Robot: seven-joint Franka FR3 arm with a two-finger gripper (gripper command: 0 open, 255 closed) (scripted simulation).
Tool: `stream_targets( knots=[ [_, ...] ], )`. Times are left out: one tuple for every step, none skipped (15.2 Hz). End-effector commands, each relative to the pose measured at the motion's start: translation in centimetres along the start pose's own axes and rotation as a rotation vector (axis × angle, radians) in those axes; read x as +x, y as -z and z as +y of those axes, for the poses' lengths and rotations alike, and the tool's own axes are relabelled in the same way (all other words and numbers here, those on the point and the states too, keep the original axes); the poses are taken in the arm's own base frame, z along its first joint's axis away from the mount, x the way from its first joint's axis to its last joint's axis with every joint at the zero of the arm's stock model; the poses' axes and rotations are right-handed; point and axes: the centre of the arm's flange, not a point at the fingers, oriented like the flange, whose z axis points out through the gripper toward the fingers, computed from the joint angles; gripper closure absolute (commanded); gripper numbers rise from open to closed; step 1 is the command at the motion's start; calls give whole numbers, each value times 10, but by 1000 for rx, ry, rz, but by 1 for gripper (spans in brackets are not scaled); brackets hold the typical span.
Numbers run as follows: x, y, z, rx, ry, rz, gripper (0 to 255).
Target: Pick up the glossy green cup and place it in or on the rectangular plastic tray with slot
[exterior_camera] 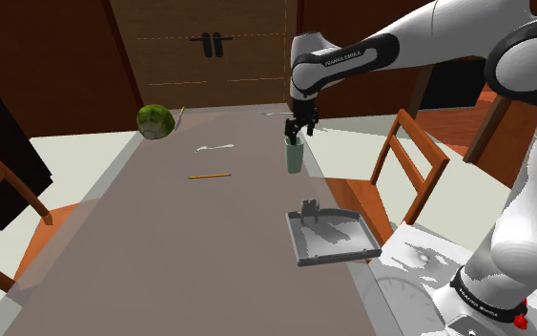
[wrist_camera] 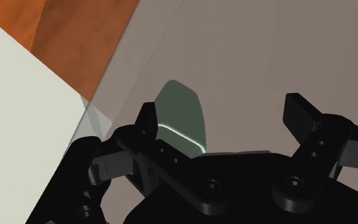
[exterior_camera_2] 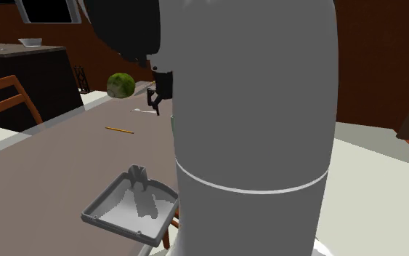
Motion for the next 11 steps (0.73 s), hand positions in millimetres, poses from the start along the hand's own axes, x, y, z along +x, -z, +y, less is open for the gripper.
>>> stream_targets(
  knots=[
    [27,-14,6,4,-6,-9,0],
    [39,-21,8,6,-9,-13,0],
    [50,-28,10,8,-12,-17,0],
    [62,-35,11,10,-15,-21,0],
    [73,-43,13,12,-17,-25,0],
    [83,-48,14,13,-20,-28,0],
    [83,-54,14,13,-20,-28,0],
    [82,-59,14,13,-20,-28,0],
    [82,-64,14,13,-20,-28,0],
    [82,-70,14,13,-20,-28,0],
    [82,-75,14,13,-20,-28,0]
  ],
)
